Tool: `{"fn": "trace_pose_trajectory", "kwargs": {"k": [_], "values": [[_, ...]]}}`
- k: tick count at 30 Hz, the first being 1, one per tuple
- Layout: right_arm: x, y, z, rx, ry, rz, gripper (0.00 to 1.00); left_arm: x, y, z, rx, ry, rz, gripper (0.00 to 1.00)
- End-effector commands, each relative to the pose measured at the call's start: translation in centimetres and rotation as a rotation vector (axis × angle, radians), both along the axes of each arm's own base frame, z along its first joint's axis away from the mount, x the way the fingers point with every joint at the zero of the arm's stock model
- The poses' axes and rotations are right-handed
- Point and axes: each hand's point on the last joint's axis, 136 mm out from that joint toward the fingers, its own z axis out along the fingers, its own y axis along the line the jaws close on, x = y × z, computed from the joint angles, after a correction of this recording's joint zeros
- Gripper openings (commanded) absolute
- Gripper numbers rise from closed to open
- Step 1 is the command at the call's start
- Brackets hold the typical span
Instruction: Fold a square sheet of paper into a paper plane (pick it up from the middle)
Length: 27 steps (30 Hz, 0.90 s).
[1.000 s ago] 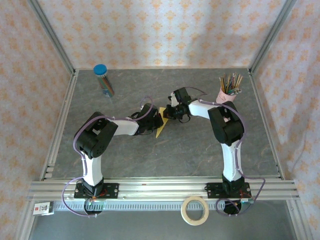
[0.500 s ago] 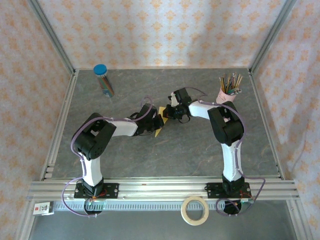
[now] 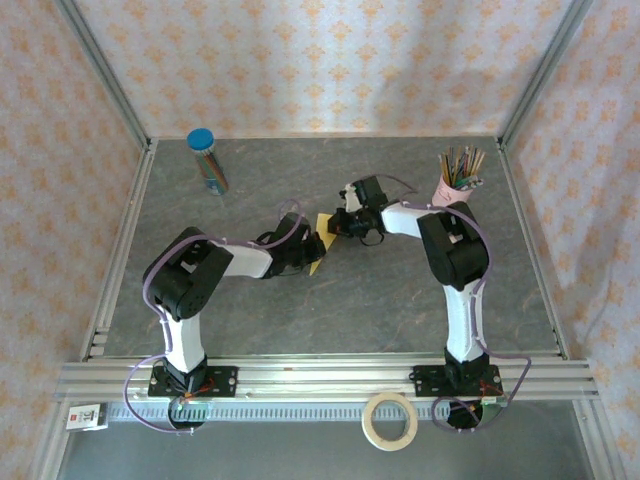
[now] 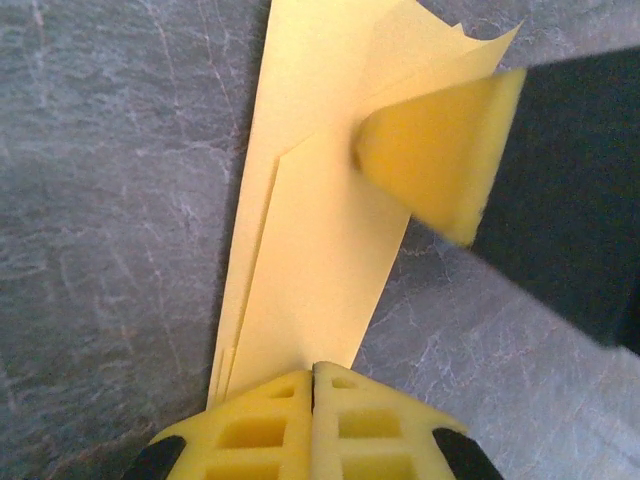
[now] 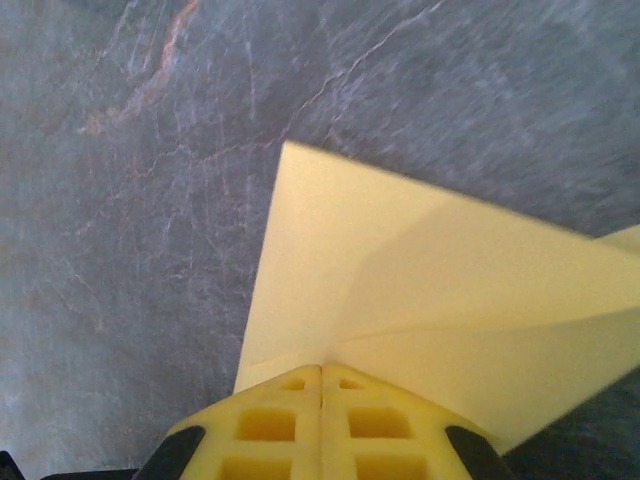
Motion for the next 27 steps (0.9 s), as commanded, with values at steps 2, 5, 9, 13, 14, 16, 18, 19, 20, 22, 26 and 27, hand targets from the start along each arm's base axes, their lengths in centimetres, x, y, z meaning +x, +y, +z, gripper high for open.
{"fn": "trace_pose_trajectory", "kwargs": {"k": [2,5,9,13,14,16,18,19,20,22,26,27], "values": [[3.3,-2.4,-0.4,0.030,-0.032,-0.053,0.04,-5.1,3.5,-5.8,0.139,0.214,0.024,0.00],[4.9,-3.7,-0.7,0.029,-0.041,-0.093,0.05,-5.7,3.9,-6.3,0.146,0.227,0.024,0.00],[6.8,-5.3,-1.6,-0.023,-0.042,-0.148,0.05,-6.1,4.0,-6.6,0.144,0.235,0.024,0.00],[8.1,-6.1,-1.8,-0.081,-0.053,-0.182,0.05,-5.8,3.8,-6.3,0.141,0.226,0.020,0.00],[8.4,-6.0,-1.5,-0.080,-0.059,-0.185,0.06,-5.7,3.7,-6.1,0.140,0.221,0.017,0.00],[8.6,-5.9,-0.9,-0.077,-0.069,-0.187,0.06,-5.3,3.5,-5.7,0.135,0.210,0.013,0.00],[8.8,-5.8,0.4,-0.058,-0.089,-0.188,0.07,-4.5,2.9,-4.8,0.122,0.183,0.008,0.00],[8.8,-5.7,1.1,-0.050,-0.100,-0.188,0.07,-4.0,2.6,-4.2,0.114,0.165,0.004,0.00],[8.8,-5.6,2.0,-0.040,-0.113,-0.186,0.08,-3.3,2.1,-3.2,0.100,0.142,0.000,0.04],[8.5,-5.6,4.0,-0.021,-0.141,-0.189,0.09,-1.9,1.1,-0.7,0.064,0.084,-0.007,0.13],[7.0,-5.8,7.1,-0.003,-0.171,-0.214,0.15,0.5,0.4,5.1,0.025,-0.041,0.010,0.31],[6.5,-5.8,7.5,-0.005,-0.171,-0.224,0.19,0.7,0.6,6.2,0.027,-0.066,0.022,0.35]]}}
